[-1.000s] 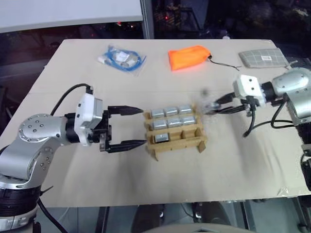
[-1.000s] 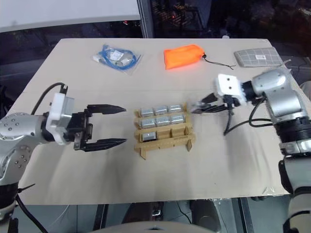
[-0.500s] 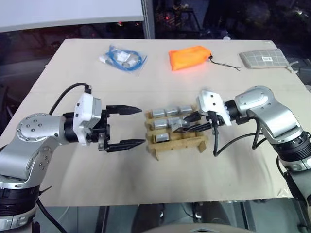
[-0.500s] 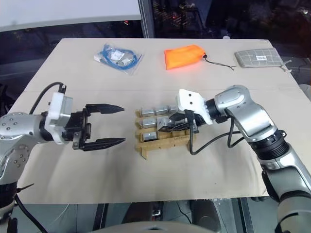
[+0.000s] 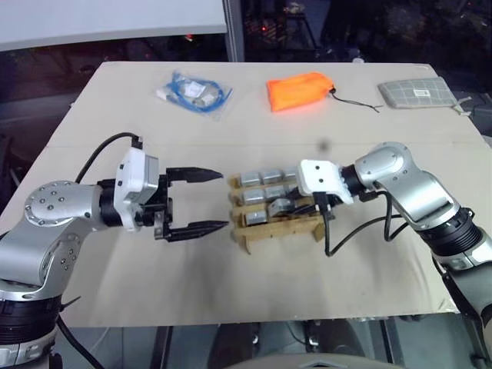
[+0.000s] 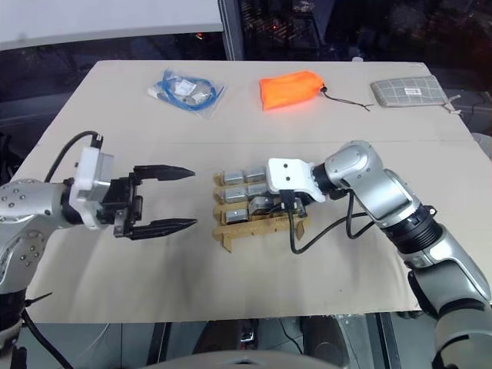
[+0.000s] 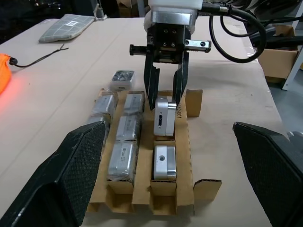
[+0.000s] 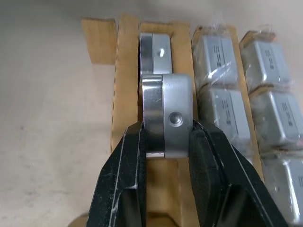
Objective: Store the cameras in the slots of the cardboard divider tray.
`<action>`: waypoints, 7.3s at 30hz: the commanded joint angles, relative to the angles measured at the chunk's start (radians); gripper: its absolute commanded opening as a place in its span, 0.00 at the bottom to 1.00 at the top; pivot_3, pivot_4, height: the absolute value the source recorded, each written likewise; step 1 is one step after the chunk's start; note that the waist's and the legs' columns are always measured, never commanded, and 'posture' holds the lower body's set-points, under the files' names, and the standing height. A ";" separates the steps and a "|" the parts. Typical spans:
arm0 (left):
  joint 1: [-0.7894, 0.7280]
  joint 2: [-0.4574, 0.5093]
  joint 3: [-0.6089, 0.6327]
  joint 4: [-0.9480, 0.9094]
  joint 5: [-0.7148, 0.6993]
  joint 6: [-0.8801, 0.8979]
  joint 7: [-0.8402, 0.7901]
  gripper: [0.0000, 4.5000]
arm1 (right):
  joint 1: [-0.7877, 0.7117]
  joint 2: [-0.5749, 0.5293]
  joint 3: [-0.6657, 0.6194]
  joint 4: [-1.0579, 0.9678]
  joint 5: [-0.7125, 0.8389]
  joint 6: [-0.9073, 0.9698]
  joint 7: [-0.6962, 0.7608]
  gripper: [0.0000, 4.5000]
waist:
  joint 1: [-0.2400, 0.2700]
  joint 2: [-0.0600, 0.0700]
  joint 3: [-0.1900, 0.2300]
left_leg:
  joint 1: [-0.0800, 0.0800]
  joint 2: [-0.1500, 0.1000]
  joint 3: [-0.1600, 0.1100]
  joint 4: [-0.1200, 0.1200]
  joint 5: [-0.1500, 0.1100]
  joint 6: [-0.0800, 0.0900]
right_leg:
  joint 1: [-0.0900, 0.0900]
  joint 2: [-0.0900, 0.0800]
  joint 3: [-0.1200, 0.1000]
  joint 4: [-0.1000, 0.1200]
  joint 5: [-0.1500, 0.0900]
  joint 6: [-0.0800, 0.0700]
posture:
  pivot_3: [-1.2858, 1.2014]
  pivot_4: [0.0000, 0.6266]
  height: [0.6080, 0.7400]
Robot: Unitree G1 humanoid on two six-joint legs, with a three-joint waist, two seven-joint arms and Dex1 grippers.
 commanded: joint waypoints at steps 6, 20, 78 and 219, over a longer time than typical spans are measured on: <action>-0.004 0.005 0.024 -0.017 -0.004 -0.014 0.002 1.00 | -0.029 -0.009 0.011 -0.046 -0.010 0.034 0.031 0.16 | 0.001 0.000 0.000 | 0.000 0.000 0.000 0.000 0.000 0.000 | 0.000 0.000 0.000 0.000 0.000 0.000 | 0.52 0.24 1.00; -0.002 0.004 0.026 -0.014 -0.003 -0.018 -0.001 1.00 | -0.067 -0.013 -0.067 -0.016 0.024 0.045 0.012 0.90 | 0.000 0.000 0.000 | 0.000 0.000 0.000 0.000 0.000 0.000 | 0.000 0.000 0.000 0.000 0.000 0.000 | 0.52 0.24 1.00; -0.254 -0.453 -0.083 0.035 -0.320 0.526 0.734 1.00 | 0.062 0.040 -0.268 -0.082 -0.030 -0.078 -0.148 0.44 | 0.003 -0.001 0.001 | -0.001 0.000 -0.005 0.003 0.000 -0.001 | 0.001 -0.002 -0.002 0.002 0.000 0.000 | 0.52 0.24 1.00; -0.127 -0.232 0.000 0.201 0.254 0.048 0.140 0.99 | 0.787 -0.287 -0.859 -0.449 0.536 0.233 -0.380 1.00 | 0.024 -0.009 0.005 | -0.013 0.000 -0.015 0.013 0.000 0.001 | 0.000 -0.001 -0.011 0.000 0.000 0.001 | 0.52 0.24 1.00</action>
